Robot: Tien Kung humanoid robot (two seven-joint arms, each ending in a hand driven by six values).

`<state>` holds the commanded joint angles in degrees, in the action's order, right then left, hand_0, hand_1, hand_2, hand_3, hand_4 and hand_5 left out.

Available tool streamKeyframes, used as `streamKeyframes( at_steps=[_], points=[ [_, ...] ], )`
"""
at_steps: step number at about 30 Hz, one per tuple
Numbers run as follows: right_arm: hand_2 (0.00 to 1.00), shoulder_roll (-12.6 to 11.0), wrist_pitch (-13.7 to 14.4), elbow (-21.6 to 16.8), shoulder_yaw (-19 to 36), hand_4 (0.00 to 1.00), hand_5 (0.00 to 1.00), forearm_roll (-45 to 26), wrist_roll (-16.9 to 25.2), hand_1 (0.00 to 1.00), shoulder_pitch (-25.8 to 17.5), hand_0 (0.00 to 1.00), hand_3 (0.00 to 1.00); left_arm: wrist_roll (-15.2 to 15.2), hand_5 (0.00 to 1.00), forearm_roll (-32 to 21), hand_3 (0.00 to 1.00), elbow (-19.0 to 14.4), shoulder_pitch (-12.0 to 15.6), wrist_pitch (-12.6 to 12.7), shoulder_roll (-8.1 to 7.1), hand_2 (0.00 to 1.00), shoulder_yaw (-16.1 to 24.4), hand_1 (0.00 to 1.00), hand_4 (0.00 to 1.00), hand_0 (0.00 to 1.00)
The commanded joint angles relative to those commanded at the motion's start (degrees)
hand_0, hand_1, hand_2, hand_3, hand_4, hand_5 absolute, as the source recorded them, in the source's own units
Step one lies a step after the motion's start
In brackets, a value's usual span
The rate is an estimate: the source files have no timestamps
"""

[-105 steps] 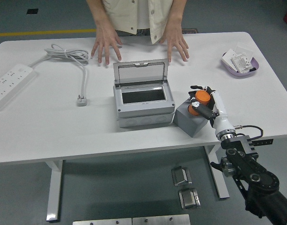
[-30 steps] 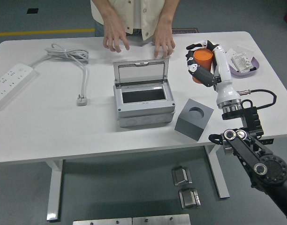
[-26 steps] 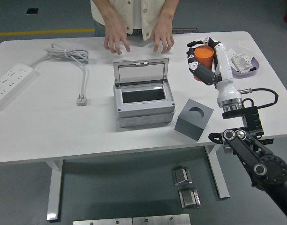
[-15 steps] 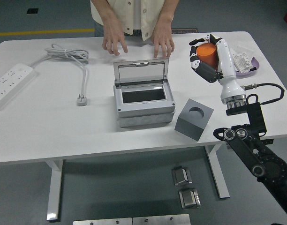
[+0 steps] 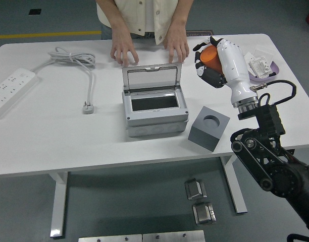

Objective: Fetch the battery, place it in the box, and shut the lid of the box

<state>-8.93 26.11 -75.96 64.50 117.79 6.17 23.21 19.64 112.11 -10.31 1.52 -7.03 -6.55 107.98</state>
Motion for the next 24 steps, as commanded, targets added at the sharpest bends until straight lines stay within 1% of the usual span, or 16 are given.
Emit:
streamKeyframes(
  at_steps=[4,10,14,17,24],
  points=[
    [0.395,0.93,0.33,3.03,-1.81,0.306,0.002,0.07,0.30,0.218,1.92,0.209,0.482,0.00,0.148,-0.09,0.636,0.00,-0.10,-0.13,0.16,0.594,-0.11,0.620,0.693,0.627],
    [0.395,1.76,0.85,6.11,-5.31,0.309,0.002,-0.56,0.41,0.218,4.08,0.201,0.484,-0.27,0.150,0.19,0.636,0.00,-0.65,0.01,0.03,0.595,0.38,0.620,0.693,0.627],
    [0.394,1.64,0.98,7.82,-8.17,0.311,0.002,-0.65,0.25,0.218,5.36,0.199,0.484,-0.25,0.150,0.15,0.636,0.00,-0.73,0.06,-0.02,0.596,0.51,0.621,0.693,0.626],
    [0.394,1.33,0.58,8.75,-10.08,0.311,0.002,-0.58,-0.24,0.217,6.07,0.197,0.483,-0.15,0.152,0.08,0.635,0.00,-0.65,0.06,0.02,0.596,0.49,0.620,0.693,0.626],
    [0.393,0.92,-0.93,9.93,-11.48,0.310,0.002,-1.16,-1.16,0.217,6.55,0.196,0.481,-0.07,0.153,-0.05,0.636,0.00,-0.56,0.05,0.11,0.596,0.46,0.620,0.693,0.626]
  ],
)
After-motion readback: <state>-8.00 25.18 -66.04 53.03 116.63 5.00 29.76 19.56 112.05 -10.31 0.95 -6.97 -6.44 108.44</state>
